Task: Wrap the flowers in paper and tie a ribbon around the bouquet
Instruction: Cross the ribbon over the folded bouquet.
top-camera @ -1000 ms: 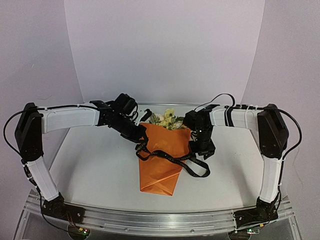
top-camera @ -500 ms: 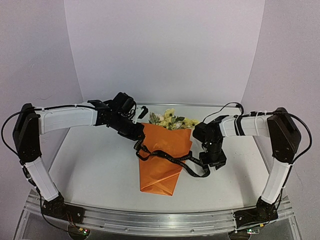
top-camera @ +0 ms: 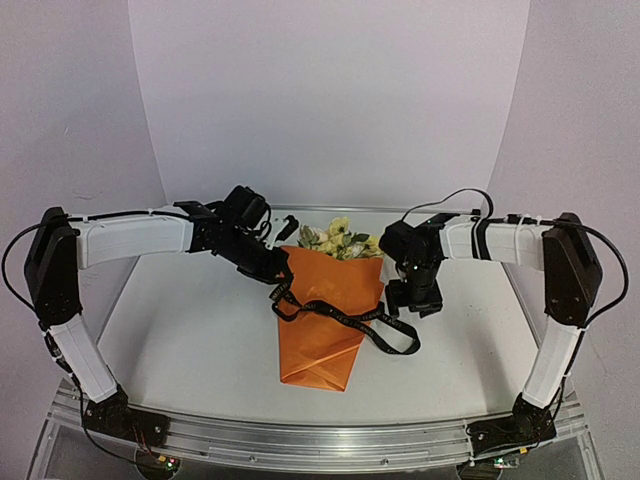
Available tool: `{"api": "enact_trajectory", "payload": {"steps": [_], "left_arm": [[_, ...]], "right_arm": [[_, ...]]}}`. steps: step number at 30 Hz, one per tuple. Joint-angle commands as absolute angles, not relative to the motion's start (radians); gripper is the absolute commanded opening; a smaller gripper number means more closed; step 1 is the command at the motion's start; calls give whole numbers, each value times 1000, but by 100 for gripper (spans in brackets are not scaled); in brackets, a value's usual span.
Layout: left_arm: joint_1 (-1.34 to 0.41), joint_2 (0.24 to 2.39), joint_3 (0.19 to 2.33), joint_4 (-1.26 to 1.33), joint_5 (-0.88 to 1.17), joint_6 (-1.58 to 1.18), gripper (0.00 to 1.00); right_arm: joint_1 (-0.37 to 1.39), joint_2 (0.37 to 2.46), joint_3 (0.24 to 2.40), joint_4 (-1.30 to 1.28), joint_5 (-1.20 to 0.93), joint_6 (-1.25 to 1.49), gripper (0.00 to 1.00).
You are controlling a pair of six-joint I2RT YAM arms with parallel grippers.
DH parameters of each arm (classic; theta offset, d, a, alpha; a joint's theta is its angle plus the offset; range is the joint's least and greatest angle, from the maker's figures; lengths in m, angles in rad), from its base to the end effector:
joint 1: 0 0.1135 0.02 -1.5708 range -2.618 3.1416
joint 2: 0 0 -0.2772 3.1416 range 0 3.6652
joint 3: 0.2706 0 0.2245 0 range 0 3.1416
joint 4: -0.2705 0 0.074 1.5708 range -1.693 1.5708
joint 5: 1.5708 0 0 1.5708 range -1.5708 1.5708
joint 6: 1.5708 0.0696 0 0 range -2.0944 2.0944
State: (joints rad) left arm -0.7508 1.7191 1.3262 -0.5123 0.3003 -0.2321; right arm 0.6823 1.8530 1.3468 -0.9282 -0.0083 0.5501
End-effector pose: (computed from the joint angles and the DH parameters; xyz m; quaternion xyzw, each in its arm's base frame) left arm 0.2569 -0.2679 0.2498 0.2869 0.8907 -0.2771 0.2181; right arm 0.2597 0.2117 0.1851 -0.0662 0.9955 0.0428 0.0533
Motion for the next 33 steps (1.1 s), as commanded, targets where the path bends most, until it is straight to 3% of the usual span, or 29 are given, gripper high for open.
{"api": "enact_trajectory", "payload": {"steps": [1,7,14,17,24,29,33], "left_arm": [[-759,1693,1328,-471,358,-209,0],[-761,1686,1323,-471,358,-209,0],[-762,1684,1317,-476,357,-209,0],[-762,1686,1317,-478,360,-207,0],[-764,1699,1326,-474,389,-213,0],[-775,1719,1340,-480,414,-213,0],[-792,1734,1350,-501,439,-206,0]], "right_arm": [[716,1892,1476,-936,79,573,75],[726,2029,1655,-1008,116,566,84],[719,2112,1711,-1049,96,542,79],[710,2120,1702,-1053,69,537,68],[695,2089,1633,-1053,36,518,29],[689,2088,1618,-1051,8,491,11],[680,2073,1591,-1051,30,469,3]]}}
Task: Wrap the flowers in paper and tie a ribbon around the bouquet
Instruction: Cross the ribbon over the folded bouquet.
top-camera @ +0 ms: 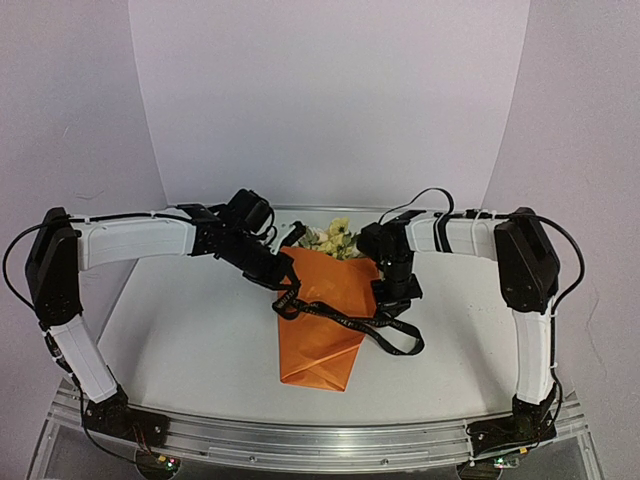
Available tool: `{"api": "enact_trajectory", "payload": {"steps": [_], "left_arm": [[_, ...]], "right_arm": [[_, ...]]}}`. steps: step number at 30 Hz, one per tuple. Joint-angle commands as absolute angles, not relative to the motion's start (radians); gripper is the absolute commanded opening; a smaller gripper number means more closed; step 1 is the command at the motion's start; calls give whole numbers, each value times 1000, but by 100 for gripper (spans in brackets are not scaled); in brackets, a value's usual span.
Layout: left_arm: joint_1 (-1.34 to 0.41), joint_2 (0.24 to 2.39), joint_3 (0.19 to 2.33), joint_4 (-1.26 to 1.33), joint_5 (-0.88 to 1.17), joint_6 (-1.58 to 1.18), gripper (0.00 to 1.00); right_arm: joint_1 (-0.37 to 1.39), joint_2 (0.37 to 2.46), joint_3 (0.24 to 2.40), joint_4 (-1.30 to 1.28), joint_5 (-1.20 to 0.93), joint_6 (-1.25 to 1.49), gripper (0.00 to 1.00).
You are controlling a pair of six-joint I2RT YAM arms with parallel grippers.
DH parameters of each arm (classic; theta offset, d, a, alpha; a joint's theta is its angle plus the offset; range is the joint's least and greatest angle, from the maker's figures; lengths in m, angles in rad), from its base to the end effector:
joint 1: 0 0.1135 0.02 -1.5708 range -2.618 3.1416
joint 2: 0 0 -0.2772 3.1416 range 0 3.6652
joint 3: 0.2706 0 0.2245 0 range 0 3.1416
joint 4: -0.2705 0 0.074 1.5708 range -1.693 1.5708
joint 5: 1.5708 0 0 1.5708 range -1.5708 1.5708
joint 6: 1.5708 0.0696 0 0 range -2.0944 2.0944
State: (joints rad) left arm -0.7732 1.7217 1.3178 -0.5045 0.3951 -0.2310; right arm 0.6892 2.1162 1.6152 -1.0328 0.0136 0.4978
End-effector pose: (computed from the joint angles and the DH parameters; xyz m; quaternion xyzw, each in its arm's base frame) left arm 0.2455 -0.2770 0.2487 0.3098 0.8763 -0.3162 0.1902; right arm 0.2998 0.2458 0.1557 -0.0954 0.9952 0.0047 0.0192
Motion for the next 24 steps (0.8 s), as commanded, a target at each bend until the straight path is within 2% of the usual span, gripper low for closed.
{"api": "enact_trajectory", "payload": {"steps": [1,13,20,24], "left_arm": [[-798,1737,1350,-506,446,-203,0],[-887,1813,1388,-579,517,-169,0],[-917,1827,1379,-566,505,-185,0],[-917,1818,1378,-543,468,-204,0]], "right_arm": [[677,2069,1583,-1051,41,460,3],[654,2043,1549,-1047,145,369,6],[660,1982,1495,-946,70,342,27],[689,1931,1451,-853,51,321,30]]}}
